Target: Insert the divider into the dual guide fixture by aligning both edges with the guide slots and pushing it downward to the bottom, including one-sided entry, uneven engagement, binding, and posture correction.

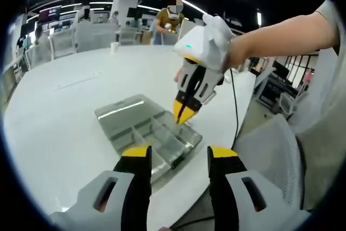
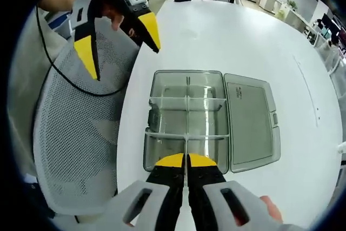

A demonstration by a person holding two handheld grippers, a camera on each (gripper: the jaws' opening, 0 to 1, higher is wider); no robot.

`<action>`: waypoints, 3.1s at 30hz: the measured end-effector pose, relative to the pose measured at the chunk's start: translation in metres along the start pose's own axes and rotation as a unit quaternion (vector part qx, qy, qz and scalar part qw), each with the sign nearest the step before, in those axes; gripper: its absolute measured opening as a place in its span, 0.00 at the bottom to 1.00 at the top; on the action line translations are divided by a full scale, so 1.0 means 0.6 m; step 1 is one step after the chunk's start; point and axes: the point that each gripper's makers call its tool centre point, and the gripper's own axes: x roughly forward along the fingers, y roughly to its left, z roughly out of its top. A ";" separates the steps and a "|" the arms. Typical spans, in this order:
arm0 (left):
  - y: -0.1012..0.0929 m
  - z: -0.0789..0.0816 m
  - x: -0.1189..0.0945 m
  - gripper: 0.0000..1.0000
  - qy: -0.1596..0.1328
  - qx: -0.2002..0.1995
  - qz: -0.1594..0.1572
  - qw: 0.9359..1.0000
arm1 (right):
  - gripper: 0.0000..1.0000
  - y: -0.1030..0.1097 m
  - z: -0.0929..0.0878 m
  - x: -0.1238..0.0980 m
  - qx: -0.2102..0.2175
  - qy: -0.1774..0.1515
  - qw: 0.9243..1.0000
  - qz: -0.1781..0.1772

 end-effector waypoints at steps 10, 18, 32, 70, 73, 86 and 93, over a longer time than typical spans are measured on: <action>-0.003 0.000 0.000 0.40 0.002 0.000 -0.001 1.000 | 0.00 -0.002 -0.001 0.003 -0.019 -0.005 1.000 -0.004; -0.004 0.001 0.000 0.40 0.003 0.000 0.000 1.000 | 0.00 -0.002 -0.005 0.009 -0.017 -0.004 1.000 -0.002; 0.004 -0.001 0.001 0.39 0.004 0.000 0.000 1.000 | 0.00 0.000 -0.010 0.025 -0.019 0.003 1.000 0.001; 0.009 -0.011 -0.004 0.40 0.017 -0.001 0.002 1.000 | 0.00 0.004 -0.027 0.047 0.009 0.019 1.000 -0.017; 0.009 -0.012 -0.004 0.40 0.017 0.001 0.001 1.000 | 0.02 0.006 -0.029 0.045 0.012 0.016 1.000 -0.020; 0.013 -0.015 -0.018 0.40 0.023 0.014 0.002 1.000 | 0.12 0.010 -0.035 0.021 0.049 -0.021 0.998 -0.044; 0.025 -0.019 -0.027 0.40 0.029 0.021 0.004 0.999 | 0.17 0.020 -0.029 0.008 0.073 -0.054 0.994 -0.061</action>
